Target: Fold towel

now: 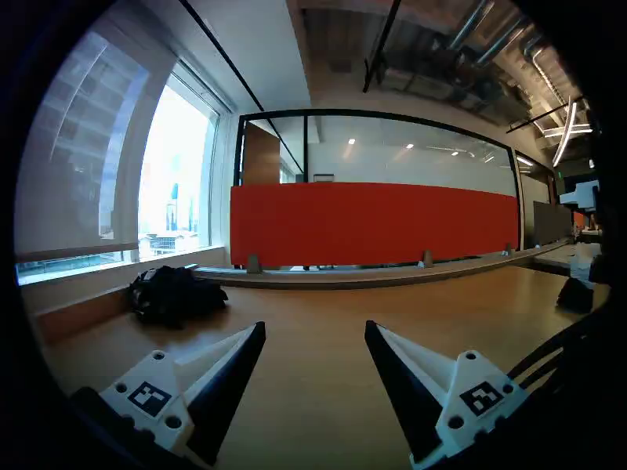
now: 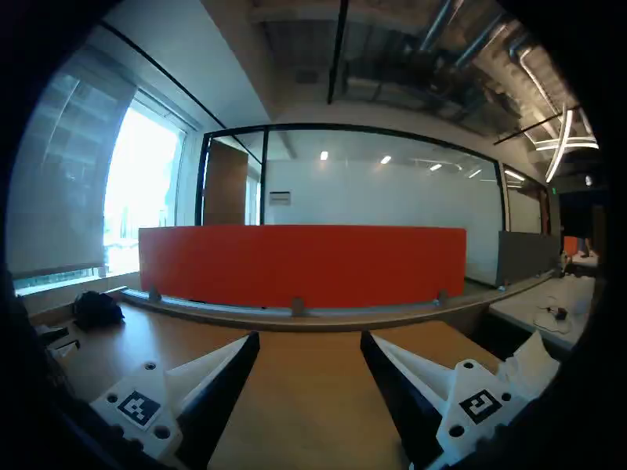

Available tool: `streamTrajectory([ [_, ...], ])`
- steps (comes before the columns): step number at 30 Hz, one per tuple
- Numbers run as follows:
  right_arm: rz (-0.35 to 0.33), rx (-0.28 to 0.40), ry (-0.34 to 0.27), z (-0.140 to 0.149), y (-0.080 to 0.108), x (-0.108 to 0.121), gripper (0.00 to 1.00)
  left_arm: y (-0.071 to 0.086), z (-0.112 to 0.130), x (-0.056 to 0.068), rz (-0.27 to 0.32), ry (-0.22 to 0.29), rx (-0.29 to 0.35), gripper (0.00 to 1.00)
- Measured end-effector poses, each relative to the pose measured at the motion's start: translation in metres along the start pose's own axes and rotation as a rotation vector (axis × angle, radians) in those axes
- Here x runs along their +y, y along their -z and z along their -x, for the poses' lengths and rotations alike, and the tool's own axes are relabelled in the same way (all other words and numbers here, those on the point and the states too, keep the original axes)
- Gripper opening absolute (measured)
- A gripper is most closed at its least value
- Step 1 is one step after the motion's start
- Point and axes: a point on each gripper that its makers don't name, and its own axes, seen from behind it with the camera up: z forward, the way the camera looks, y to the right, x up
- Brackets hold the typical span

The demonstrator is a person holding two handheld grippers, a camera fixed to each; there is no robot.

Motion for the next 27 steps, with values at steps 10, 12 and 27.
streamTrajectory([
  [10,0.002,-0.001,-0.02,0.037,0.004,0.023,1.0,0.0,0.0,0.001,0.0,0.0,0.0,0.94],
  [12,0.0,0.001,-0.023,0.044,0.004,0.025,1.0,0.0,0.0,0.0,0.0,0.0,0.0,0.94],
  [27,-0.008,0.001,-0.036,0.096,0.005,0.034,1.0,0.0,0.001,0.001,0.0,0.0,0.0,0.94],
])
